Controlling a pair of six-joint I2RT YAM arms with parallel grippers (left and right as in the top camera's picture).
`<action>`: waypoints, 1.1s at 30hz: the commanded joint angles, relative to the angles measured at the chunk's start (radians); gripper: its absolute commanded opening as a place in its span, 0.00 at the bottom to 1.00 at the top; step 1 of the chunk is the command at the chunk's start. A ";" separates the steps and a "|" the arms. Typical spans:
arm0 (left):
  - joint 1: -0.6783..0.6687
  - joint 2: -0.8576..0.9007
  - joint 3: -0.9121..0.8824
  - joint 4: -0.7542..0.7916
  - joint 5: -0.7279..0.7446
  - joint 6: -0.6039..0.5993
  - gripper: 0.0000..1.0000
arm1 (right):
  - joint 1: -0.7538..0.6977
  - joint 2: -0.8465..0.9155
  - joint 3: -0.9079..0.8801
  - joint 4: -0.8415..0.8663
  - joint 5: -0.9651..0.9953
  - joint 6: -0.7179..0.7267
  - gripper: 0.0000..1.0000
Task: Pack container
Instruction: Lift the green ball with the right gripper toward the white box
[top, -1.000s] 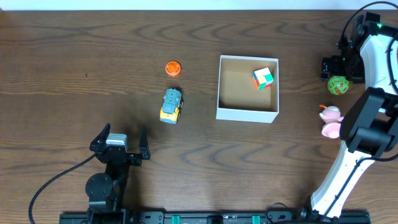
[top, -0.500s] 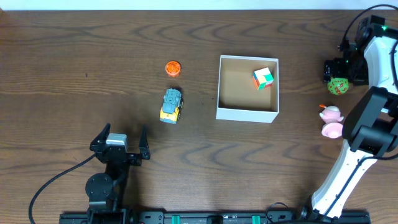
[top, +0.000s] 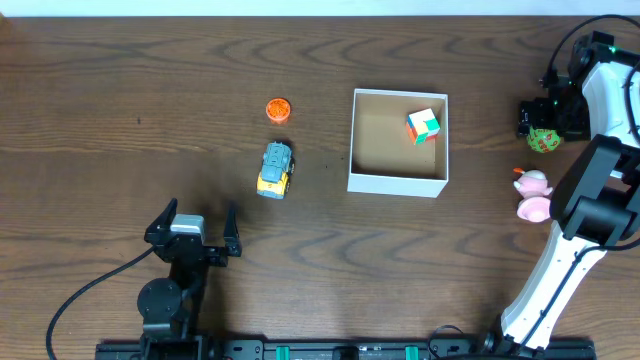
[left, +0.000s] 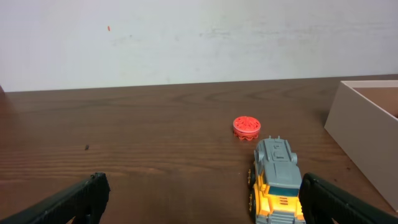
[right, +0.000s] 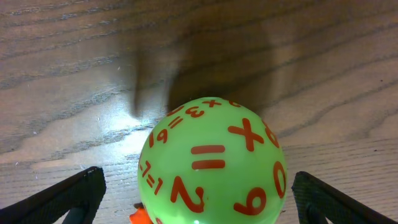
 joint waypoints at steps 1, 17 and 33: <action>0.002 -0.006 -0.017 -0.034 0.014 0.018 0.98 | -0.010 0.011 -0.006 0.002 -0.008 -0.011 0.94; 0.002 -0.006 -0.017 -0.034 0.014 0.017 0.98 | -0.002 0.009 0.002 0.000 -0.043 0.012 0.63; 0.002 -0.006 -0.017 -0.034 0.014 0.017 0.98 | 0.153 -0.098 0.278 -0.209 -0.146 0.070 0.54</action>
